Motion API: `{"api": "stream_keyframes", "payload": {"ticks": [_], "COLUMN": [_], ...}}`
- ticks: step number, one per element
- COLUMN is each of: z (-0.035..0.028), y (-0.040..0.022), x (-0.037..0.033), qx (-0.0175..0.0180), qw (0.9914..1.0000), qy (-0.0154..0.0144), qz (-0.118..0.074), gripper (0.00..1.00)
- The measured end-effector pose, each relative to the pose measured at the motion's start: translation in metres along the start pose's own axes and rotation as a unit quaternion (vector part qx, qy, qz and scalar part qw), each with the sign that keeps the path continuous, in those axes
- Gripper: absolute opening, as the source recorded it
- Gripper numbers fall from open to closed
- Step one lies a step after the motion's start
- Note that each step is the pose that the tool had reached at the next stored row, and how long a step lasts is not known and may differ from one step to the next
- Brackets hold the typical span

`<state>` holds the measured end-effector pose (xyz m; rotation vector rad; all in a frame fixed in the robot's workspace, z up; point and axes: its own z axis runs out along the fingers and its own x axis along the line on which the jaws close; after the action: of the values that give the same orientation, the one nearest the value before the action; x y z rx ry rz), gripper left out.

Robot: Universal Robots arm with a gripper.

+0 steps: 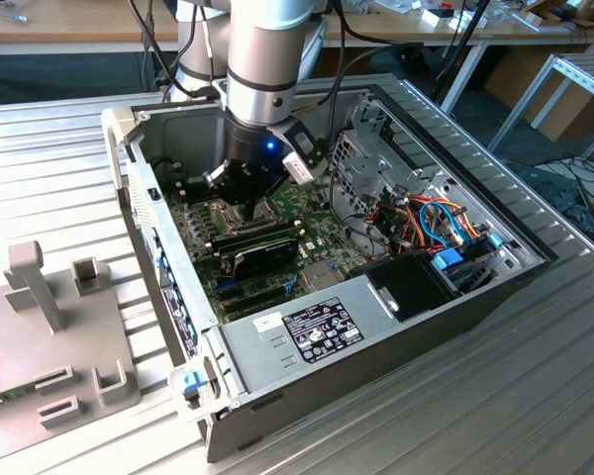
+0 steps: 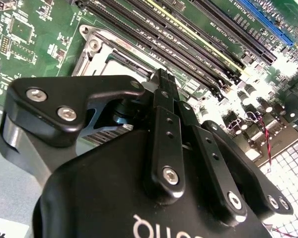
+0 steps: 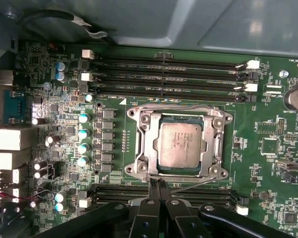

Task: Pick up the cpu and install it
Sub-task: 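Install the second cpu locking lever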

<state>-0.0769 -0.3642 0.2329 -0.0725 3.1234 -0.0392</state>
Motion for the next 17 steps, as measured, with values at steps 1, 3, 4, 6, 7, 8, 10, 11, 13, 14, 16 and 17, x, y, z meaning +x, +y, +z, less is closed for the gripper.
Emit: {"api": "stream_keyframes", "payload": {"ticks": [1,3,4,6,7,8,10,11,13,14,16,17], "z": [0.0001,0.0001,0.0002,0.0002,0.0002,0.0002,0.0002,0.0002,0.0008,0.0013,0.0027,0.0032], "y": [0.0,0.0,0.0,0.0,0.0,0.0,0.0,0.0,0.0001,0.0002,0.0002,0.0002], "x": [0.0001,0.0001,0.0002,0.0002,0.0002,0.0002,0.0002,0.0002,0.0005,0.0007,0.0021,0.0027], "qx": [0.0001,0.0001,0.0,0.0001,0.0001,0.0001,0.0001,0.0001,0.0,0.0,0.0001,0.0002], "qw": [1.0,1.0,1.0,1.0,1.0,1.0,1.0,1.0,1.0,1.0,1.0,1.0], "qy": [0.0001,0.0,0.0,0.0,0.0,0.0,0.0,0.0,-0.0001,-0.0001,0.0,0.0], "qz": [0.0,0.0,0.0,0.0,0.0,0.0,0.0,0.0,0.0,0.0,0.0,0.0], "gripper": [0.11,0.11,0.11,0.11,0.11,0.11,0.11,0.11,0.11,0.11,0.11,0.11]}}
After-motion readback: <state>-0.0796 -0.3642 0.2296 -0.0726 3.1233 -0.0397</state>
